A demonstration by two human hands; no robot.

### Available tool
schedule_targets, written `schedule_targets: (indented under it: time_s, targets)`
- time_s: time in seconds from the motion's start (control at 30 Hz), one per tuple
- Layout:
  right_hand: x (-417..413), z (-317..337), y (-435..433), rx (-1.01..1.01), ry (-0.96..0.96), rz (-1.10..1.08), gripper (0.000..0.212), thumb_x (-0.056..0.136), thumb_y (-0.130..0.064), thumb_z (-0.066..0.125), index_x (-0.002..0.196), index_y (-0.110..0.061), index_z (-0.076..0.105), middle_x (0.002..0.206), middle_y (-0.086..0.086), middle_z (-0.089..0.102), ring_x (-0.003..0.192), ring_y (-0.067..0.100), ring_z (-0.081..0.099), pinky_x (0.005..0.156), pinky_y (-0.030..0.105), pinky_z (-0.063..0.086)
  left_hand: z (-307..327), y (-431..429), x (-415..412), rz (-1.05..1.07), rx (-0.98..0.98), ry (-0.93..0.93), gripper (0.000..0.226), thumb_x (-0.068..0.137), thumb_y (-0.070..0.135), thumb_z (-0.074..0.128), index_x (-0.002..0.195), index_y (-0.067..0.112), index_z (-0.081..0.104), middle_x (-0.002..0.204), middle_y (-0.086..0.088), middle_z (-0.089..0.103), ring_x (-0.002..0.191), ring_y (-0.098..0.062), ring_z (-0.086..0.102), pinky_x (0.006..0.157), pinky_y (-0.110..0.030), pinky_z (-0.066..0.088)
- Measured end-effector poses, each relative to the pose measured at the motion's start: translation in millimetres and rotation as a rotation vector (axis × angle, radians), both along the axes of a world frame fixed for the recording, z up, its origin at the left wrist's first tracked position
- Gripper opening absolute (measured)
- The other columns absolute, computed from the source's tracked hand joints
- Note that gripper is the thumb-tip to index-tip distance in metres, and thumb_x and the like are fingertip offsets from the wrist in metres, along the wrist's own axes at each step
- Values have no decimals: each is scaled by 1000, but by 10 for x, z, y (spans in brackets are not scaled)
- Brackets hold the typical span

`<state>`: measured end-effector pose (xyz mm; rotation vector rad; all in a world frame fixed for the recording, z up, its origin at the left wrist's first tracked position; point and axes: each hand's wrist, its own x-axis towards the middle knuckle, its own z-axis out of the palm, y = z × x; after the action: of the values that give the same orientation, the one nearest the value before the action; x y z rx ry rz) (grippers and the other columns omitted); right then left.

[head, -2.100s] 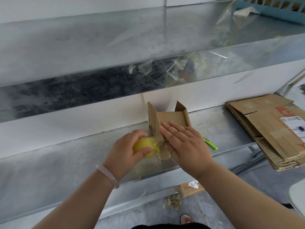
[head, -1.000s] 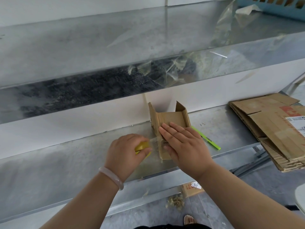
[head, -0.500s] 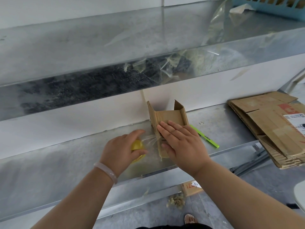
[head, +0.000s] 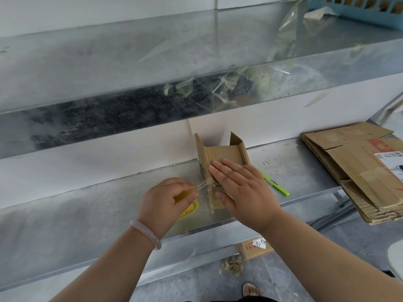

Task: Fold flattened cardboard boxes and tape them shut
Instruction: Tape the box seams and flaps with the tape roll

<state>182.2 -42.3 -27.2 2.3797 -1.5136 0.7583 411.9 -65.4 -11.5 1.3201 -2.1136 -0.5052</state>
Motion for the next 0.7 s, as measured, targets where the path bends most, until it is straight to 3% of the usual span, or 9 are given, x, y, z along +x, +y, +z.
schedule_targets:
  time_s: [0.13, 0.2, 0.27, 0.33, 0.4, 0.43, 0.53, 0.6, 0.7]
  targets:
    - [-76, 60, 45, -38, 19, 36, 54, 98, -43, 44, 145, -17, 48, 151, 0, 45, 143, 22, 37, 114, 45, 30, 41, 0, -140, 47, -4, -6, 33, 80, 55, 51, 84, 32, 74, 89, 29, 62, 93, 12, 56, 79, 0, 37]
    - [-159, 91, 94, -75, -115, 0, 55, 99, -43, 36, 146, -15, 45, 152, 4, 42, 143, 23, 36, 116, 42, 24, 46, 0, -168, 55, 9, 4, 33, 79, 53, 50, 82, 32, 74, 89, 28, 63, 92, 12, 56, 76, 1, 36]
    - [-301, 52, 124, -40, -281, -210, 54, 100, -38, 34, 147, -13, 42, 151, 6, 43, 140, 21, 37, 115, 37, 22, 43, 0, -169, 50, 15, 6, 32, 80, 53, 50, 80, 32, 74, 89, 28, 63, 91, 11, 57, 75, -3, 38]
    - [-503, -70, 113, 250, -364, -512, 53, 103, -37, 30, 152, -18, 31, 155, 4, 36, 143, 21, 30, 117, 37, 19, 41, 5, -163, 43, 19, 8, 33, 80, 54, 49, 81, 32, 74, 89, 27, 64, 90, 9, 58, 75, -6, 41]
    - [-674, -227, 78, 641, -263, -687, 55, 104, -38, 30, 155, -21, 19, 160, 2, 25, 147, 22, 21, 119, 42, 20, 36, 23, -151, 38, 17, 3, 35, 81, 56, 49, 83, 32, 74, 90, 26, 64, 90, 7, 59, 76, -8, 43]
    - [-733, -297, 59, 767, -187, -704, 53, 104, -37, 31, 154, -22, 21, 159, 2, 28, 145, 23, 26, 117, 43, 25, 36, 37, -146, 37, 15, 3, 35, 81, 56, 48, 84, 32, 74, 90, 26, 64, 90, 6, 59, 77, -9, 43]
    - [-811, -393, 14, 769, -50, -703, 31, 102, -28, 39, 131, -23, 49, 122, -1, 57, 108, 19, 52, 95, 36, 46, 55, 85, -134, 37, 27, 8, 37, 80, 56, 47, 89, 33, 75, 90, 29, 62, 92, 8, 58, 76, -6, 40]
    - [-803, -412, 18, 724, -45, -717, 19, 99, -20, 43, 116, -22, 53, 98, -4, 53, 88, 15, 50, 81, 31, 48, 78, 104, -127, 35, 32, 1, 38, 80, 57, 47, 89, 33, 75, 90, 29, 61, 93, 8, 57, 75, -4, 38]
    - [-756, -437, 77, 743, -92, -699, 23, 97, -14, 45, 118, -20, 50, 96, -3, 51, 86, 14, 50, 79, 30, 47, 100, 111, -118, 42, 43, -7, 31, 80, 54, 51, 91, 35, 73, 90, 28, 62, 92, 6, 56, 75, -8, 39]
